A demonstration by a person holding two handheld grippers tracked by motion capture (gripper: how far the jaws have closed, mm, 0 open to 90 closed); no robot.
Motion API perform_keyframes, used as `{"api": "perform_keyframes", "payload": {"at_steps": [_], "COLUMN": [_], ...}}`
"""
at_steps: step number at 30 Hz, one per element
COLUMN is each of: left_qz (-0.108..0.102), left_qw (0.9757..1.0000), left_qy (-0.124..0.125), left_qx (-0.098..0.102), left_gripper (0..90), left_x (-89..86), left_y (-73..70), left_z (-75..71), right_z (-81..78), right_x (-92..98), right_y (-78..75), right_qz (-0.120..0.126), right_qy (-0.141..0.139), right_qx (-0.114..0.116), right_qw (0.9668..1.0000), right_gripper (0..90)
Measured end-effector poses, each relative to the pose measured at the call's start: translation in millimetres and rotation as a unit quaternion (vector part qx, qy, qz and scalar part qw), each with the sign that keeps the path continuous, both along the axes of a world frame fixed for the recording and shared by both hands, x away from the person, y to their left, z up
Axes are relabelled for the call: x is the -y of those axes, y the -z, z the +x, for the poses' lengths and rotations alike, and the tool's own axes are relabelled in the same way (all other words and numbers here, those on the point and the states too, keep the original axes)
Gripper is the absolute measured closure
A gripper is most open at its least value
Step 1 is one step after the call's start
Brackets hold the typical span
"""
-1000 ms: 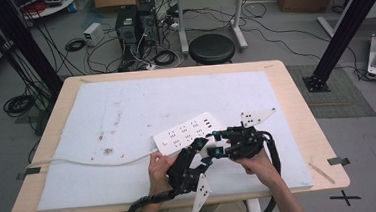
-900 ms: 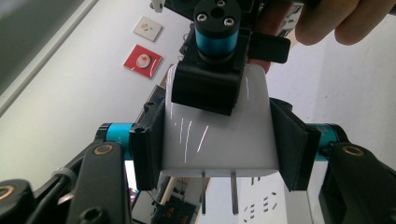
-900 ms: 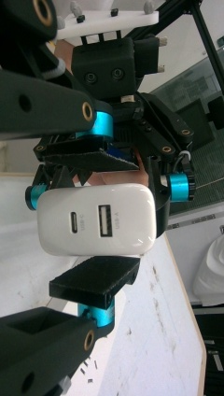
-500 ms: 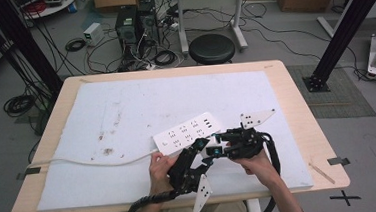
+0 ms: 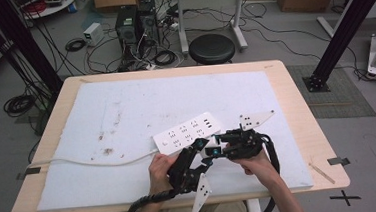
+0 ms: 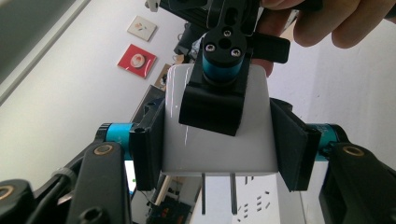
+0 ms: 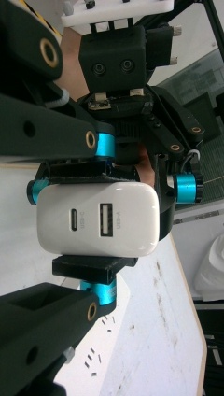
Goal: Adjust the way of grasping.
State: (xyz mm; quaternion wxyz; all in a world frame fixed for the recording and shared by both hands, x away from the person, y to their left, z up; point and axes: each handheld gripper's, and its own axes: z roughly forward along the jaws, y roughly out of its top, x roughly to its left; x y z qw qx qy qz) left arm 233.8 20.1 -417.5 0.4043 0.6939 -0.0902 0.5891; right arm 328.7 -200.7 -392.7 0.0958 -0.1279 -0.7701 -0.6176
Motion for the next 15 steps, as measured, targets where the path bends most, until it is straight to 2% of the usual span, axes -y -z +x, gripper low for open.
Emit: {"api": "perform_keyframes", "payload": {"at_steps": [4, 9, 10, 15], "left_qz": [0.000, 0.003, 0.009, 0.000], "left_qw": [1.0000, 0.9999, 0.9996, 0.9995], "left_qy": [0.001, -0.001, 0.001, 0.021], "left_qx": [-0.007, -0.012, -0.025, -0.026], "left_gripper": [41.7, 35.2, 32.6, 29.5], "left_x": [-0.4, 0.3, 1.0, 1.7], "left_y": [-1.0, -1.9, -1.7, -3.9], "left_z": [1.5, 3.5, 6.8, 4.2], "right_z": [-0.6, 1.5, 2.5, 2.5], "right_x": [-0.3, 2.4, 4.4, 2.5], "right_y": [-0.1, 0.2, 0.0, 1.0], "right_qz": [-0.001, 0.006, 0.010, -0.003], "right_qy": [0.007, 0.018, 0.018, 0.017], "right_qx": [0.002, -0.002, -0.006, -0.003], "right_qw": [1.0000, 0.9998, 0.9998, 0.9999], "right_gripper": [63.1, 63.1, 63.1, 63.1]}}
